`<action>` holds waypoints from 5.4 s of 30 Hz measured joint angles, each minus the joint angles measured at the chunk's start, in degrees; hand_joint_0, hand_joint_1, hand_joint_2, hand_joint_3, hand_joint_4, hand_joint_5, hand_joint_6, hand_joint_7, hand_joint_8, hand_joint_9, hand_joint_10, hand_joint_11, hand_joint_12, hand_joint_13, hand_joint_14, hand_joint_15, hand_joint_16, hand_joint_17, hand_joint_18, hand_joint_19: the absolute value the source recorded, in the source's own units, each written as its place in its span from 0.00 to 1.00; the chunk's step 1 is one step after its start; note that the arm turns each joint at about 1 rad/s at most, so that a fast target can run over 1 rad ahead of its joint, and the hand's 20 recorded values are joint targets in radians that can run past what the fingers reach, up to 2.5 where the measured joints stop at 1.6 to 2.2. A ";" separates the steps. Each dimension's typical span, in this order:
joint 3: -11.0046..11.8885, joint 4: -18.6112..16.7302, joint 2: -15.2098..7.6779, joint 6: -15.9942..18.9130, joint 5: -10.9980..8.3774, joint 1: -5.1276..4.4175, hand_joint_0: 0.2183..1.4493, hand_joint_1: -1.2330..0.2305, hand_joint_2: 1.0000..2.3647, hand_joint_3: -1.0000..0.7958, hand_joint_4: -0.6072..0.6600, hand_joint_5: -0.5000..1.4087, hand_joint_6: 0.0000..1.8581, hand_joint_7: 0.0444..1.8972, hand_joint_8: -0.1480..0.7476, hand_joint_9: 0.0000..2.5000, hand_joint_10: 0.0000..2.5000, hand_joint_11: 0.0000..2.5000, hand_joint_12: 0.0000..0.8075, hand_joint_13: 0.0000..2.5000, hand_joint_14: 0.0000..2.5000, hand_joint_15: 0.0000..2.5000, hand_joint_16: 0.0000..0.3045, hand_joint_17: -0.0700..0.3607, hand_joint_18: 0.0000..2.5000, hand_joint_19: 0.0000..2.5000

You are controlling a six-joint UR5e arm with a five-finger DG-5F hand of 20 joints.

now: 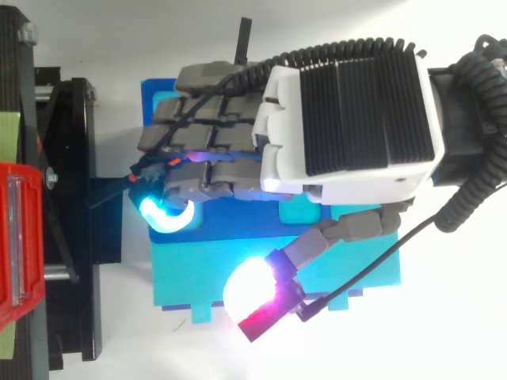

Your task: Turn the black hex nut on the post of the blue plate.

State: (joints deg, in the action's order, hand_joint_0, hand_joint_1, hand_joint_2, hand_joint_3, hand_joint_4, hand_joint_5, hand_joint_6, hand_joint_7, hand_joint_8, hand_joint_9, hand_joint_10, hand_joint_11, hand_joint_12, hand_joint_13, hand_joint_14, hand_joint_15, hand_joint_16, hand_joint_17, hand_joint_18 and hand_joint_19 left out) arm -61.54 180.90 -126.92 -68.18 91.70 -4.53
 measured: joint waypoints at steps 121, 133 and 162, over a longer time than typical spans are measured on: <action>-1.41 -3.84 -0.42 0.56 11.04 2.64 0.21 0.59 0.00 0.28 0.59 0.15 0.27 0.37 0.45 0.13 0.00 0.00 0.46 0.12 0.00 0.02 0.18 0.45 0.09 0.06; -2.69 -3.85 -0.42 -0.71 11.23 3.94 0.21 0.59 0.00 0.28 0.59 0.15 0.27 0.37 0.45 0.13 0.00 0.00 0.46 0.12 0.00 0.02 0.18 0.45 0.09 0.06; -2.72 -1.16 -0.41 -6.62 14.21 8.73 0.21 0.59 0.00 0.28 0.59 0.15 0.27 0.37 0.45 0.14 0.00 0.00 0.46 0.12 0.00 0.02 0.18 0.45 0.09 0.06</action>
State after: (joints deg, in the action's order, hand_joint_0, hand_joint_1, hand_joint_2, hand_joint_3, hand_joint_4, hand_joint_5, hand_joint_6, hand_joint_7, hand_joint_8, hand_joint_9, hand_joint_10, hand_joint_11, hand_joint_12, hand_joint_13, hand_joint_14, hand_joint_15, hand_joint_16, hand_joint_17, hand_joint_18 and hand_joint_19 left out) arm -64.26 179.73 -127.33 -74.80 105.91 4.20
